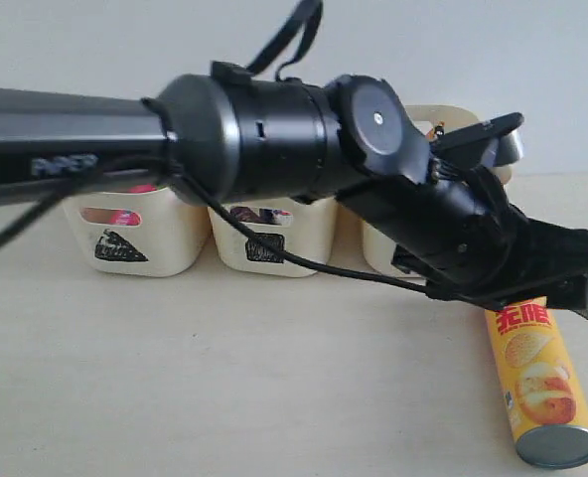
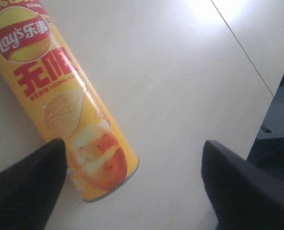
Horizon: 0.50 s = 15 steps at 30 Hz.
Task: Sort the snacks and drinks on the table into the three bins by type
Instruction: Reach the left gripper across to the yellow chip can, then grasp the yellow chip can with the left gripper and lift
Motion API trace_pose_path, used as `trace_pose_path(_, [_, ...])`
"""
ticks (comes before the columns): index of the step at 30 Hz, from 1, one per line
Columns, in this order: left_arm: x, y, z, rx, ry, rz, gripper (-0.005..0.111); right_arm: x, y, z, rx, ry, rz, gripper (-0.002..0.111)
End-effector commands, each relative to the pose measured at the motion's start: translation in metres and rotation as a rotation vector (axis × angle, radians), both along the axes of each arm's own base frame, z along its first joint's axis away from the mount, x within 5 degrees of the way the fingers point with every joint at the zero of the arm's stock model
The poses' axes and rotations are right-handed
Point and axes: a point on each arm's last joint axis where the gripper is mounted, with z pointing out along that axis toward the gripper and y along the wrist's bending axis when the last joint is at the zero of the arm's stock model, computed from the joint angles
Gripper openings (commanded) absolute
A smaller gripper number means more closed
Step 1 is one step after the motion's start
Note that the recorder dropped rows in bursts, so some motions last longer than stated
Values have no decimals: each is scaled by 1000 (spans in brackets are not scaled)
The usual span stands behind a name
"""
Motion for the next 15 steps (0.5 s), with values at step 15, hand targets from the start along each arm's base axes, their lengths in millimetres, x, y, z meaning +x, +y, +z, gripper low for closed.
trace_pose_path(15, [33, -46, -79, 126, 64, 134, 89, -36, -9, 17, 118, -131, 99, 1])
